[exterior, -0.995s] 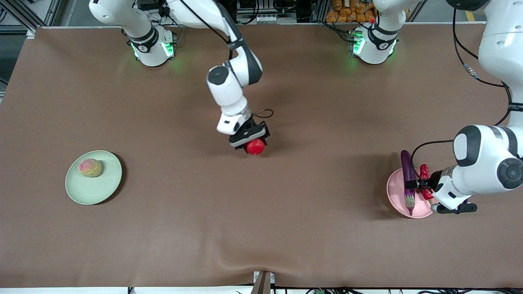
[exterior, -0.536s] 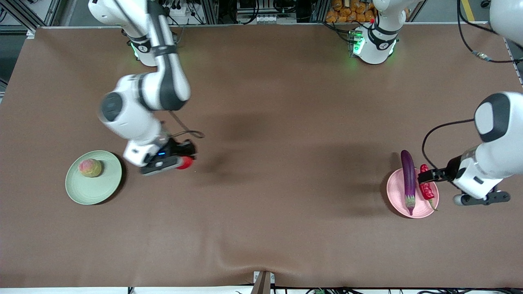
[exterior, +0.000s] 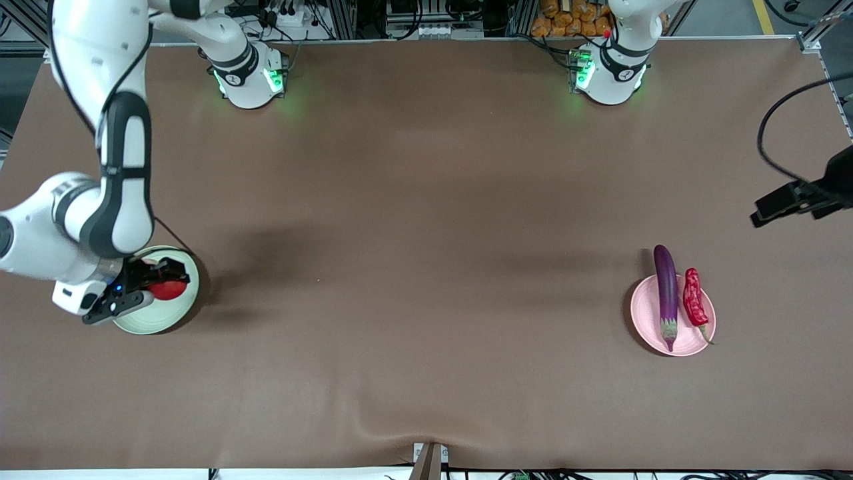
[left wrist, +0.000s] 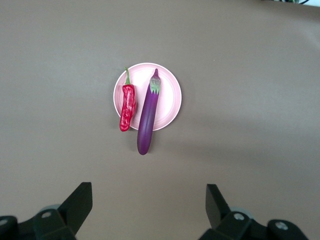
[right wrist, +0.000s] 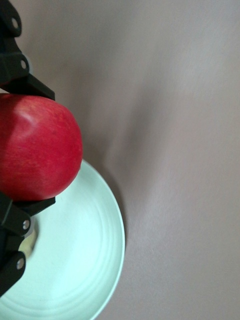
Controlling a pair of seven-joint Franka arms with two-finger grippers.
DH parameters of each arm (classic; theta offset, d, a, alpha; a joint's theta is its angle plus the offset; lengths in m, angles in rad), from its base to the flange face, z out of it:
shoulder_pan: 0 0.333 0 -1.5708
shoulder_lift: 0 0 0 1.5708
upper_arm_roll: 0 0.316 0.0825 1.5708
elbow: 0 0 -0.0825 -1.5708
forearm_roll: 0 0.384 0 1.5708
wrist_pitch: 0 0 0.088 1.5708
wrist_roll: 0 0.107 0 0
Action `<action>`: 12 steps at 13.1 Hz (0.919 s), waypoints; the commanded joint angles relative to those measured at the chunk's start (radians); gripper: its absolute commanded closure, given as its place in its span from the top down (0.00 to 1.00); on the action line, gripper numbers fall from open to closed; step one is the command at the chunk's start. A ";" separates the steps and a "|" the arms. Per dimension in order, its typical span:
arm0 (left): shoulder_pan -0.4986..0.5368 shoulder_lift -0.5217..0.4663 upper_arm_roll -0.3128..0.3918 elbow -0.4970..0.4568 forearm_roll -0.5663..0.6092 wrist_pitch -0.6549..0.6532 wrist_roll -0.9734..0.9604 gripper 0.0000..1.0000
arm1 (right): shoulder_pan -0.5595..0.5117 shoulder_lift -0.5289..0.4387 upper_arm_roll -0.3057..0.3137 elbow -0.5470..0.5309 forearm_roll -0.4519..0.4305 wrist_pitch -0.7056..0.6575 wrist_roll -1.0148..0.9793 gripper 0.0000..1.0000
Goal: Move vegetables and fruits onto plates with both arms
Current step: 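Lower the eggplant onto the pink plate while the right gripper carries the apple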
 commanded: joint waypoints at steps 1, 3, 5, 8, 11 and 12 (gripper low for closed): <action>0.005 -0.060 -0.001 0.004 -0.030 -0.032 0.013 1.00 | -0.134 0.091 0.100 0.088 -0.012 0.020 -0.049 0.24; 0.005 -0.077 -0.006 0.001 -0.031 -0.052 0.016 1.00 | -0.147 0.083 0.127 0.093 -0.015 0.041 -0.030 1.00; 0.005 -0.078 -0.006 0.001 -0.032 -0.057 0.019 1.00 | -0.147 0.067 0.118 0.099 -0.017 -0.020 -0.029 1.00; -0.102 -0.091 0.061 -0.007 -0.037 -0.055 0.021 1.00 | -0.134 0.060 0.027 0.218 -0.017 -0.287 0.086 1.00; -0.137 -0.094 0.077 -0.012 -0.072 -0.055 0.021 1.00 | -0.076 -0.005 -0.042 0.268 -0.018 -0.555 0.337 1.00; -0.211 -0.107 0.139 -0.022 -0.072 -0.055 0.016 1.00 | -0.067 -0.031 -0.051 0.289 -0.026 -0.617 0.414 1.00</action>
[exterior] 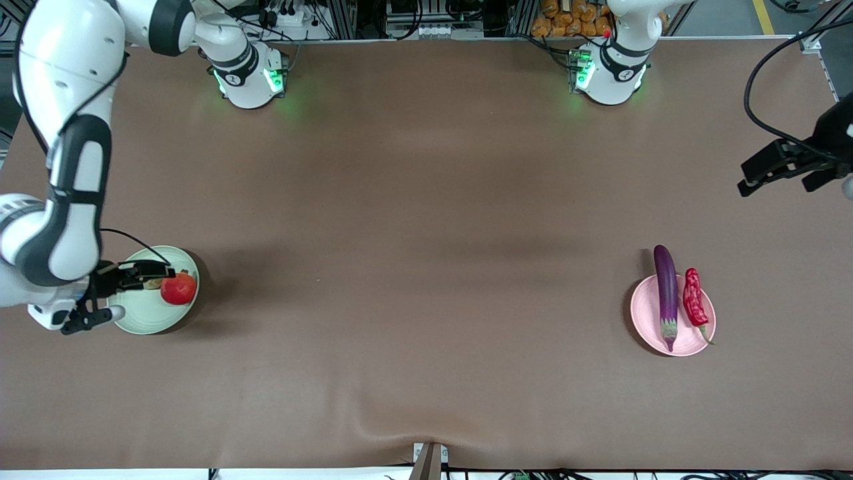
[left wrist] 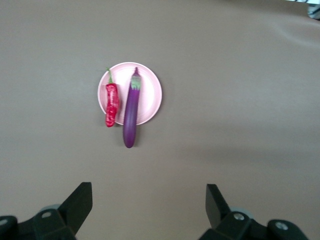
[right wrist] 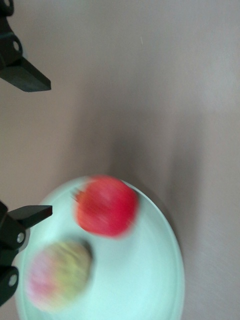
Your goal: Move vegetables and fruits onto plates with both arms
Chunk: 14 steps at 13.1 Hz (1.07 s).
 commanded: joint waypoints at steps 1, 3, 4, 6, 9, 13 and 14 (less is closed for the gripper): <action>-0.158 -0.050 0.157 -0.032 -0.023 -0.012 0.003 1.00 | 0.027 -0.113 -0.016 0.032 -0.062 -0.147 0.203 1.00; -0.266 -0.061 0.259 -0.051 -0.023 -0.014 0.003 1.00 | -0.024 -0.217 0.103 0.042 -0.189 -0.185 0.332 1.00; -0.320 -0.066 0.314 -0.055 -0.025 -0.014 0.003 1.00 | -0.088 -0.282 0.215 0.042 -0.275 -0.183 0.378 1.00; -0.346 -0.074 0.338 -0.066 -0.025 -0.014 0.002 1.00 | -0.223 -0.392 0.445 0.042 -0.452 -0.162 0.438 1.00; -0.342 -0.075 0.330 -0.065 -0.028 -0.020 0.011 1.00 | -0.366 -0.552 0.642 0.026 -0.582 -0.125 0.542 1.00; -0.340 -0.095 0.329 -0.063 -0.029 -0.095 0.012 1.00 | -0.392 -0.675 0.650 -0.032 -0.585 -0.136 0.578 1.00; -0.340 -0.106 0.329 -0.065 -0.029 -0.110 0.012 1.00 | -0.400 -0.681 0.662 -0.032 -0.587 -0.155 0.610 1.00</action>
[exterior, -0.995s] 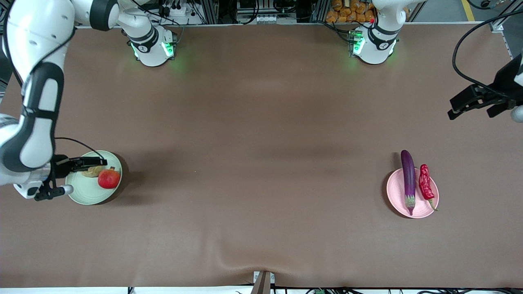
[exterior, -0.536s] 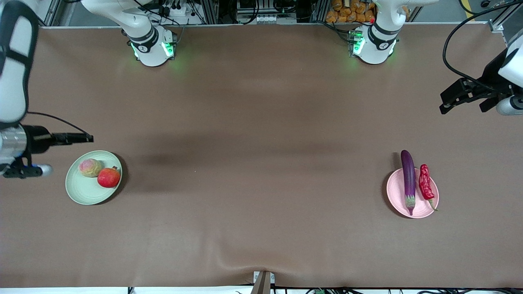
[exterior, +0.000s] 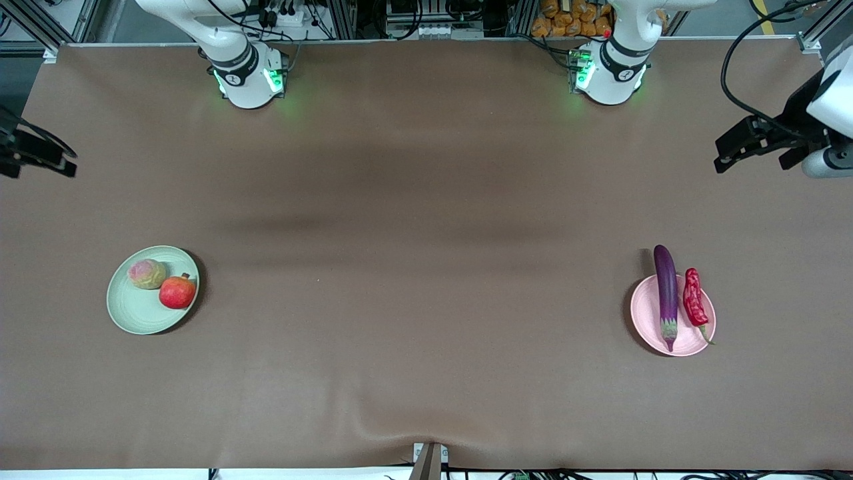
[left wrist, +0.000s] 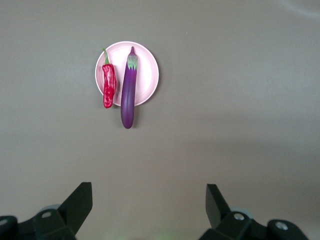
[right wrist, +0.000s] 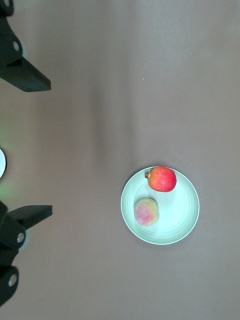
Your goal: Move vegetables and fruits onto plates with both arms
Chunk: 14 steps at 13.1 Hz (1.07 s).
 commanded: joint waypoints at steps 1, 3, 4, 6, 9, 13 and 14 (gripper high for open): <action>-0.001 -0.047 0.006 -0.026 -0.027 -0.033 0.011 1.00 | -0.051 -0.056 0.073 -0.050 -0.027 -0.014 0.089 1.00; -0.001 -0.052 0.006 -0.028 -0.029 -0.036 0.012 1.00 | -0.074 -0.073 0.133 -0.062 -0.061 -0.007 0.130 1.00; -0.001 -0.049 0.006 -0.023 -0.037 -0.035 0.012 1.00 | -0.073 -0.084 0.139 -0.097 -0.078 0.027 0.130 1.00; -0.001 -0.041 0.006 -0.016 -0.049 -0.033 0.011 1.00 | -0.068 -0.125 0.140 -0.183 -0.086 0.096 0.130 1.00; -0.001 -0.045 0.006 -0.032 -0.048 -0.038 0.012 1.00 | -0.073 -0.127 0.143 -0.156 -0.087 0.041 0.117 1.00; 0.020 -0.058 0.007 -0.086 -0.034 -0.030 0.014 1.00 | -0.065 -0.124 0.140 -0.128 -0.093 0.012 0.091 1.00; 0.022 -0.053 0.007 -0.079 -0.034 -0.027 0.014 1.00 | -0.057 -0.122 0.138 -0.122 -0.095 0.015 0.093 1.00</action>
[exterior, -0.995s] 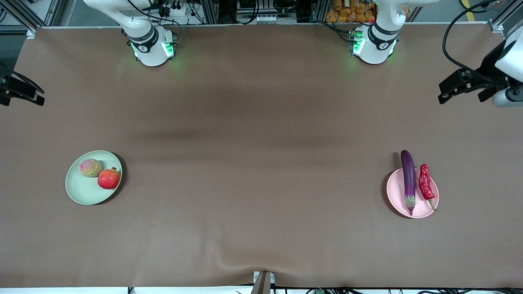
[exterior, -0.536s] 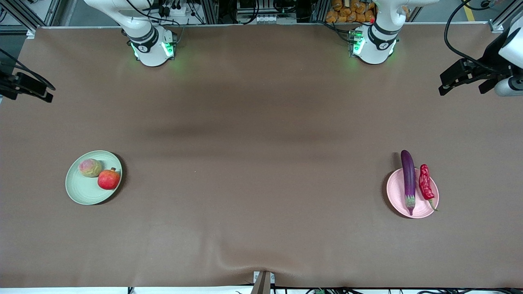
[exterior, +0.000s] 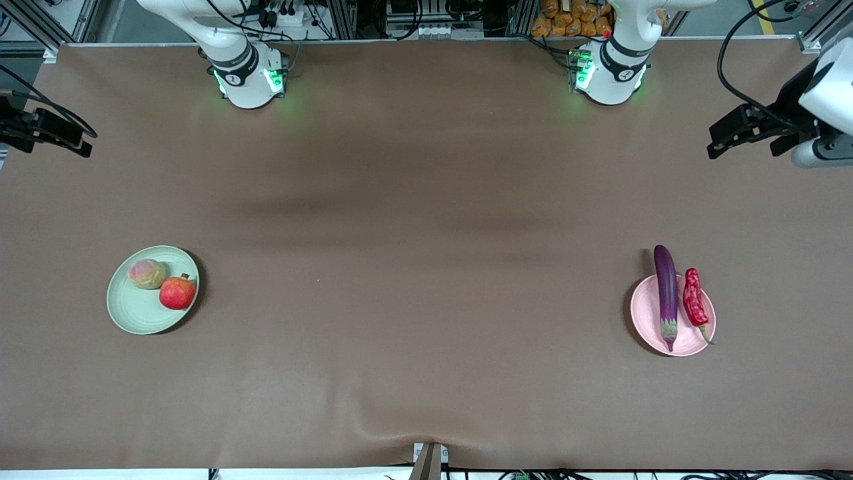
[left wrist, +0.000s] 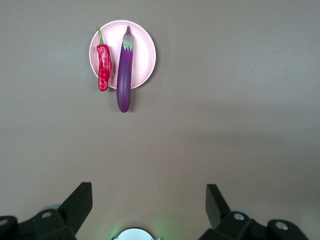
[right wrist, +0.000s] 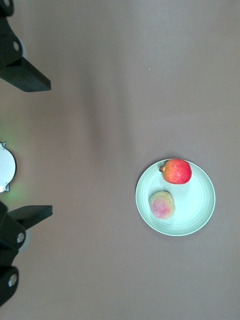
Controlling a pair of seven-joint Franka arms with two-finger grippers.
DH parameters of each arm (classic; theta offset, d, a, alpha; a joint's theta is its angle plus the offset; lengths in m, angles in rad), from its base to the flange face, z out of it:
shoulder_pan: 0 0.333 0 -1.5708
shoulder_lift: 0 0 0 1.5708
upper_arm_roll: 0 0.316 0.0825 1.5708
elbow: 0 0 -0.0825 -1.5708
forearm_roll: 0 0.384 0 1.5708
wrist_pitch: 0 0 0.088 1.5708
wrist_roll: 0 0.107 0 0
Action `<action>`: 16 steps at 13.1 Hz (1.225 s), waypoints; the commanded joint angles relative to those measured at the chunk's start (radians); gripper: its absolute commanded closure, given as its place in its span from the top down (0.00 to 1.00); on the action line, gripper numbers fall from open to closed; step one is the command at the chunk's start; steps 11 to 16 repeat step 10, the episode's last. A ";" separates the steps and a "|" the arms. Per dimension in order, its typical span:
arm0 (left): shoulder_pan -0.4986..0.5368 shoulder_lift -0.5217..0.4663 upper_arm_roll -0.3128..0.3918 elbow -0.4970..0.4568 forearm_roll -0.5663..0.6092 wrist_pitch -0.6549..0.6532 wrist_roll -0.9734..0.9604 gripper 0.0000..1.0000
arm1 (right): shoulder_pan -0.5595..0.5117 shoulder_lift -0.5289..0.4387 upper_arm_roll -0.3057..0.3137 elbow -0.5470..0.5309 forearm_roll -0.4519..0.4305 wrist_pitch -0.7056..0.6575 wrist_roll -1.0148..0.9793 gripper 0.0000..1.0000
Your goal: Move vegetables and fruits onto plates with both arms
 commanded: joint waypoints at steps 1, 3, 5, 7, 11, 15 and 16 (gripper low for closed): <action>0.012 -0.018 0.006 -0.015 -0.003 0.014 0.014 1.00 | -0.011 -0.014 0.021 0.008 -0.028 -0.008 -0.014 1.00; 0.014 -0.015 0.010 0.006 -0.001 0.017 0.014 1.00 | -0.015 -0.012 0.021 0.013 -0.027 -0.009 -0.014 1.00; 0.011 -0.015 0.010 0.007 0.003 0.021 0.011 1.00 | -0.016 -0.011 0.021 0.013 -0.027 -0.009 -0.012 1.00; 0.011 -0.014 0.010 0.007 0.022 0.019 0.011 1.00 | -0.011 -0.009 0.021 0.011 -0.027 -0.009 -0.003 1.00; 0.011 -0.015 0.010 0.007 0.022 0.019 0.011 1.00 | -0.014 -0.007 0.021 0.011 -0.027 -0.009 -0.003 1.00; 0.011 -0.015 0.010 0.007 0.022 0.019 0.011 1.00 | -0.014 -0.007 0.021 0.011 -0.027 -0.009 -0.003 1.00; 0.011 -0.015 0.010 0.007 0.022 0.019 0.011 1.00 | -0.014 -0.007 0.021 0.011 -0.027 -0.009 -0.003 1.00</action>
